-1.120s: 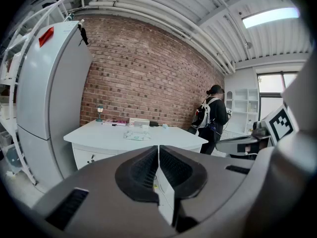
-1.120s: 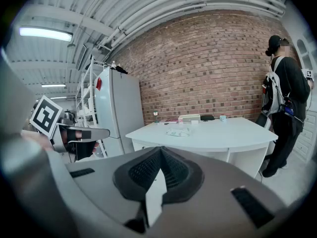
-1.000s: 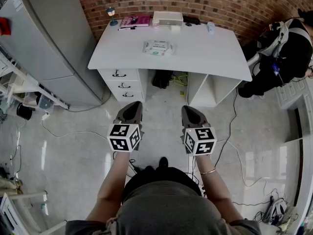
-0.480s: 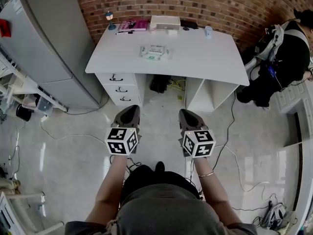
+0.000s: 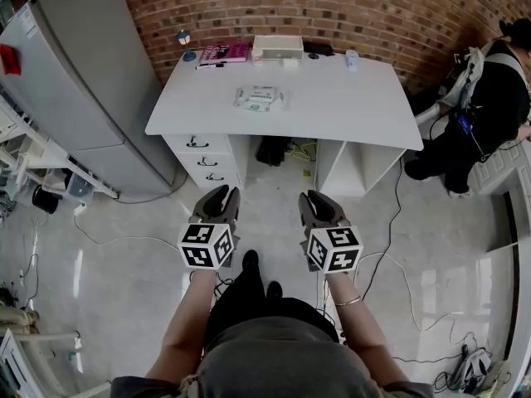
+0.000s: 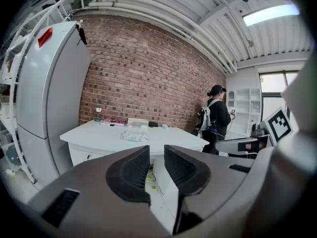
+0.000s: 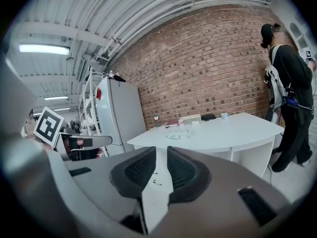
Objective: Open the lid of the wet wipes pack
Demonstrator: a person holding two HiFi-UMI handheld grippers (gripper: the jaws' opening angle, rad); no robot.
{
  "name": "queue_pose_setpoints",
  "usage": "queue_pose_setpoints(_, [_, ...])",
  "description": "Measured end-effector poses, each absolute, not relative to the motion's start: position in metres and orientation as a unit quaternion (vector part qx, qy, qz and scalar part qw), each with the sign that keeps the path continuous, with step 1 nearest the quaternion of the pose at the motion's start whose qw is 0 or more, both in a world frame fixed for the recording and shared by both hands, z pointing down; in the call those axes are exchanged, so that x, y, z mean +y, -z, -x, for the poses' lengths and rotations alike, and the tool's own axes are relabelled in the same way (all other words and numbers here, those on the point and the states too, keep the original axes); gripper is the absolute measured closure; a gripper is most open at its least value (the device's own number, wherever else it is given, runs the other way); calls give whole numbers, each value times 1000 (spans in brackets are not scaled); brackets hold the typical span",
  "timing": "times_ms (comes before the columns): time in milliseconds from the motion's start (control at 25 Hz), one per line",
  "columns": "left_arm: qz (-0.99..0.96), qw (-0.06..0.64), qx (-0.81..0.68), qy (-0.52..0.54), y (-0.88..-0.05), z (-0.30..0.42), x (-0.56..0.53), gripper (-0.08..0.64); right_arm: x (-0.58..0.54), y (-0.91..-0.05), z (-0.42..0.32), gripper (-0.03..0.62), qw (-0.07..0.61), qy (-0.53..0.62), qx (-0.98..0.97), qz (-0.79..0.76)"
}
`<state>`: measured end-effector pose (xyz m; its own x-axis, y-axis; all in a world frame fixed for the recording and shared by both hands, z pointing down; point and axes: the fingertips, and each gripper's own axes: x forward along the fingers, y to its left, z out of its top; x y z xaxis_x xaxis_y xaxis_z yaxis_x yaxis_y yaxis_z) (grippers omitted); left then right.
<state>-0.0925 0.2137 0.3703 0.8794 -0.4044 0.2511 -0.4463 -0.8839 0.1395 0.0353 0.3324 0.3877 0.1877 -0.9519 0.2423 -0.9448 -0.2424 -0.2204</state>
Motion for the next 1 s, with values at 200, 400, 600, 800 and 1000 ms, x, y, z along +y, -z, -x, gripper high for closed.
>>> queue_pose_setpoints(200, [-964, 95, -220, -113, -372, 82, 204, 439, 322, -392, -45, 512, 9, 174, 614, 770])
queue_pose_setpoints(400, [-964, 102, -217, -112, -376, 68, 184, 423, 306, -394, -58, 499, 4, 175, 613, 770])
queue_pose_setpoints(600, [-964, 108, -214, -113, -381, 52, 156, 416, 284, -396, -73, 485, -4, 177, 613, 770])
queue_pose_setpoints(800, [-967, 105, -207, -108, -382, 30, 121, 416, 252, -396, -90, 483, -10, 178, 612, 771])
queue_pose_setpoints(1000, [-967, 107, -201, -116, -387, 5, 81, 400, 210, -395, -109, 482, -18, 177, 614, 769])
